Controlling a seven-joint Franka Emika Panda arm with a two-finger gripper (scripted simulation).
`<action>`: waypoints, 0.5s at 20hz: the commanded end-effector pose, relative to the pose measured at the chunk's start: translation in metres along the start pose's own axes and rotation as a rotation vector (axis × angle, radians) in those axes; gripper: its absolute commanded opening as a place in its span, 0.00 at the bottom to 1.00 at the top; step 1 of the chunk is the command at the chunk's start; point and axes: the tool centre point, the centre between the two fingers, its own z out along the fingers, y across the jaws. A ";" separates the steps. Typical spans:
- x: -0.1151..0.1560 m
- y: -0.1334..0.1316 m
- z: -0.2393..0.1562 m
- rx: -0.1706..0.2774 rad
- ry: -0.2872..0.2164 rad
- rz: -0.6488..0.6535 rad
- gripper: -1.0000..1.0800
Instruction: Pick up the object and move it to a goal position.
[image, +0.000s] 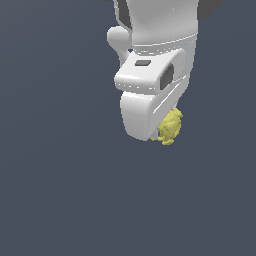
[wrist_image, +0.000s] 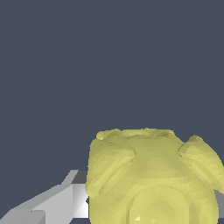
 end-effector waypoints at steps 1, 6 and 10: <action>0.005 0.002 -0.016 0.005 0.011 -0.039 0.00; 0.012 0.006 -0.037 0.011 0.027 -0.088 0.00; 0.015 0.007 -0.046 0.014 0.033 -0.111 0.00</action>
